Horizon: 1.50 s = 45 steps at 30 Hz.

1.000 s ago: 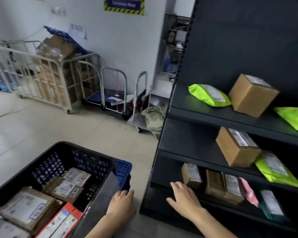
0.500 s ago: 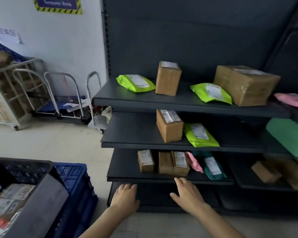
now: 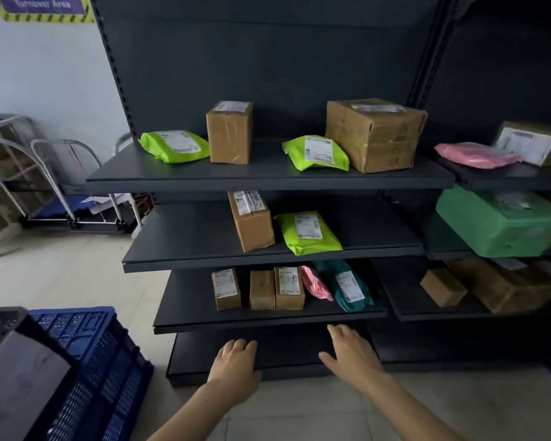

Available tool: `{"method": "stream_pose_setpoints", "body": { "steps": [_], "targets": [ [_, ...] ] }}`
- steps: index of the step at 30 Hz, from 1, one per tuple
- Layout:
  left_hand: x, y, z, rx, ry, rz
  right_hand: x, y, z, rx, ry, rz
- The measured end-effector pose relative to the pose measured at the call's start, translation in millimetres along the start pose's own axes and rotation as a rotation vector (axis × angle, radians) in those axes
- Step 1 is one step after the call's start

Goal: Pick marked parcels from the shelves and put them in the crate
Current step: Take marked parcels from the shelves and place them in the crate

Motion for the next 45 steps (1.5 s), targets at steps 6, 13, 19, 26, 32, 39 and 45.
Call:
{"method": "stream_pose_setpoints", "body": {
  "steps": [6, 13, 19, 26, 32, 39, 45],
  "targets": [
    [8, -27, -7, 0.01, -0.01, 0.043, 13, -15, -11, 0.017, -0.015, 0.072],
    [2, -74, 3, -0.012, 0.029, 0.052, 11, -63, -15, 0.026, -0.018, 0.094],
    [9, -116, 5, -0.025, 0.052, 0.061, 21, -101, -15, 0.023, -0.035, 0.109],
    [16, -151, 1, -0.022, 0.05, 0.075, 37, -129, -27, 0.036, -0.055, 0.141],
    [55, -183, 5, -0.096, 0.086, 0.14, 69, -171, -41, -0.005, -0.086, 0.179],
    [132, -243, 37, -0.234, 0.159, 0.166, 143, -237, -61, -0.063, -0.189, 0.151],
    [166, -326, 55, -0.313, 0.25, -0.206, 194, -315, -85, -0.128, -0.113, -0.155]
  ]
}}
Point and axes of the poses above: each hand's wrist, its own y-axis away from the middle knuckle, its own x-axis out of the palm, z = x × y, the point moved 1 cm from there along -y, towards the middle knuckle, and after that the axes turned 11 degrees about -x, right-handed, at the moved point
